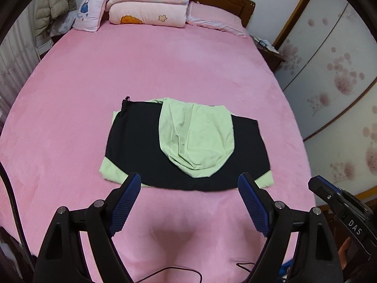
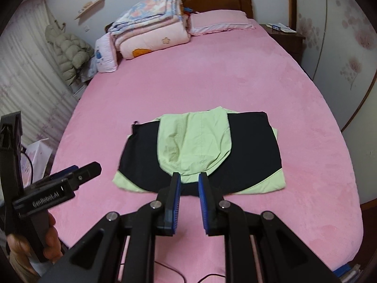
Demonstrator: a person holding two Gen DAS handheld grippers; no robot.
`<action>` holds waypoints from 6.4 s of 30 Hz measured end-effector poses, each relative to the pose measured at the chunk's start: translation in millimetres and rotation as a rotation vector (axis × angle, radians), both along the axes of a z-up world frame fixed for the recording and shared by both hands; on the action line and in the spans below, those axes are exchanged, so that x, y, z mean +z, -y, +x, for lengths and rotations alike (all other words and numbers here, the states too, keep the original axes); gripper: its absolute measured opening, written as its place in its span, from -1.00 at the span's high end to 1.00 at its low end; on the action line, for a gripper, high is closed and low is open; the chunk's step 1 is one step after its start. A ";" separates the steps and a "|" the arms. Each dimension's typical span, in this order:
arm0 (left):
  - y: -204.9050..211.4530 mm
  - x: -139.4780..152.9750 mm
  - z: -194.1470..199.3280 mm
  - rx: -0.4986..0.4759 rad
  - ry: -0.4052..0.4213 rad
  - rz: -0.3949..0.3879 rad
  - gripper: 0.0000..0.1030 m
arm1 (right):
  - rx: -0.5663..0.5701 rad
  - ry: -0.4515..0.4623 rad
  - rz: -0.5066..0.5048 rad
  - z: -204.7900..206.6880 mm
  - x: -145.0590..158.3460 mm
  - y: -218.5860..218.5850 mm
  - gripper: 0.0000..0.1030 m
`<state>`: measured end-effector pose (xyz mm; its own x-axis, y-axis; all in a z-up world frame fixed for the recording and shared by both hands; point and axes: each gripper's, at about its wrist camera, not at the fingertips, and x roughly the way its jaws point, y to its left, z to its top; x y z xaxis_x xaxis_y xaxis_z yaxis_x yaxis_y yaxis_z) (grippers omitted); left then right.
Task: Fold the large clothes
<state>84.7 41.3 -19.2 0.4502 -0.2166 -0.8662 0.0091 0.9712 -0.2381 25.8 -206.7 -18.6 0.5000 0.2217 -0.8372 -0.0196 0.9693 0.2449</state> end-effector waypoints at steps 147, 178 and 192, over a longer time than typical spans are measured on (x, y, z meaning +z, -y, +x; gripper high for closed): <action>200.1 -237.0 130.1 -0.399 0.264 0.188 -0.18 | -0.298 0.082 0.011 51.1 -243.8 181.1 0.36; 211.8 -302.7 285.1 -0.296 0.192 0.165 0.12 | -0.239 -0.051 -0.054 251.9 -331.6 191.4 0.49; 188.7 -183.5 238.7 -0.238 0.237 0.110 -0.97 | -0.186 0.024 -0.054 200.3 -211.1 195.9 -0.21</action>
<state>323.4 -147.5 -202.7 0.5895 -0.2508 -0.7679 0.2810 0.9549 -0.0961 226.1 -402.6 -229.7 0.5484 0.0787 -0.8325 0.1554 0.9686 0.1939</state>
